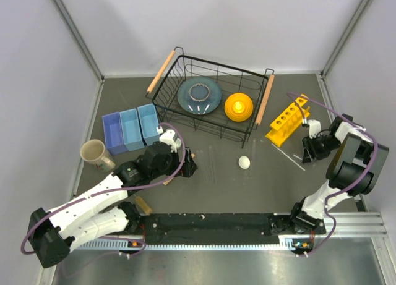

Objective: Organize the chemistry lab equipment

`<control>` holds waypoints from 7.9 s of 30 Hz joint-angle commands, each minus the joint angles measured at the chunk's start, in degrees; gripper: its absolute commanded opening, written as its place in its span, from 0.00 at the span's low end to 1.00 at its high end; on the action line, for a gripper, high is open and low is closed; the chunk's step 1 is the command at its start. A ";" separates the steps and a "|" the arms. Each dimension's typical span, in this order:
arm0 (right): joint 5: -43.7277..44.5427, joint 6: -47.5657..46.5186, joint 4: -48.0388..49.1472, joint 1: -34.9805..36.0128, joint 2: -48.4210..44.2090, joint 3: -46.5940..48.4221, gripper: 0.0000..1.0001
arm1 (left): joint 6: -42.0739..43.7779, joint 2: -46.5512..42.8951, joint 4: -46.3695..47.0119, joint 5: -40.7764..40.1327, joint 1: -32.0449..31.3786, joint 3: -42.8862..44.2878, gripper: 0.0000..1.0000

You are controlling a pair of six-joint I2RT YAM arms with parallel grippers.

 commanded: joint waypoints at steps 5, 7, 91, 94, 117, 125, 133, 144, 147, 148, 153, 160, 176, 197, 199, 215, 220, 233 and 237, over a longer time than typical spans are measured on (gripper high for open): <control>0.39 -3.02 3.46 -0.38 0.87 -1.77 0.38 | 0.06 -1.15 2.22 -0.36 -0.17 0.29 0.96; 0.74 -3.63 3.91 -0.38 1.05 -2.38 0.36 | -0.02 -1.15 2.22 -0.28 -0.17 0.29 0.96; -50.85 38.55 -12.88 3.22 -37.18 2.89 0.10 | -15.32 55.36 24.99 -0.98 -20.12 53.73 0.33; -49.53 38.02 -12.88 4.46 -37.80 3.06 0.11 | -15.14 54.66 25.77 -0.89 -20.21 52.41 0.26; -38.46 28.00 -19.55 14.12 -34.81 12.02 0.64 | 3.93 41.83 39.05 10.62 -20.56 32.81 0.18; -37.22 28.35 -20.96 19.04 -34.11 14.31 0.62 | 7.18 43.23 35.98 12.99 -21.08 34.83 0.18; -38.19 29.06 -23.07 19.31 -31.57 16.16 0.47 | 9.55 42.88 32.98 10.89 -21.35 35.63 0.17; -40.39 29.32 -24.57 19.31 -31.03 17.65 0.14 | 9.91 41.22 32.98 6.93 -21.44 34.48 0.31; -39.34 29.15 -24.22 19.22 -30.86 18.79 0.13 | 9.47 39.37 33.77 5.53 -21.44 32.90 0.48; -38.12 29.15 -23.52 19.14 -30.77 19.14 0.13 | 9.21 38.06 34.21 4.92 -21.44 32.38 0.59; -30.56 31.16 -15.97 16.94 -31.56 19.33 0.13 | 9.55 31.38 34.92 1.05 -21.09 27.63 0.84; -16.33 32.31 2.75 11.41 -31.74 14.32 0.14 | 16.75 12.69 23.25 -7.73 -19.60 20.25 0.99; -2.77 36.35 36.16 7.45 -8.37 17.99 0.16 | -1.78 -29.62 9.53 -16.71 -18.80 -16.31 0.99; 0.83 35.04 39.86 7.18 3.07 25.04 0.17 | -5.65 -34.11 5.30 -24.09 -18.80 -20.63 0.99; 1.10 34.95 39.94 7.27 3.59 25.04 0.16 | -5.65 -33.85 5.21 -24.09 -18.80 -20.54 0.99; 1.27 33.72 40.38 6.57 6.49 23.81 0.17 | -5.48 -32.44 5.74 -23.74 -18.80 -20.10 0.99; -1.19 36.00 41.08 6.57 7.90 23.11 0.18 | -5.39 -31.91 5.74 -23.74 -18.80 -19.92 0.99; -1.72 36.79 43.02 6.48 8.61 18.62 0.26 | -5.03 -31.21 6.26 -23.30 -18.80 -19.66 0.99; -1.72 36.62 42.85 6.57 7.90 17.48 0.31 | -4.86 -31.21 6.27 -23.13 -18.80 -19.40 0.99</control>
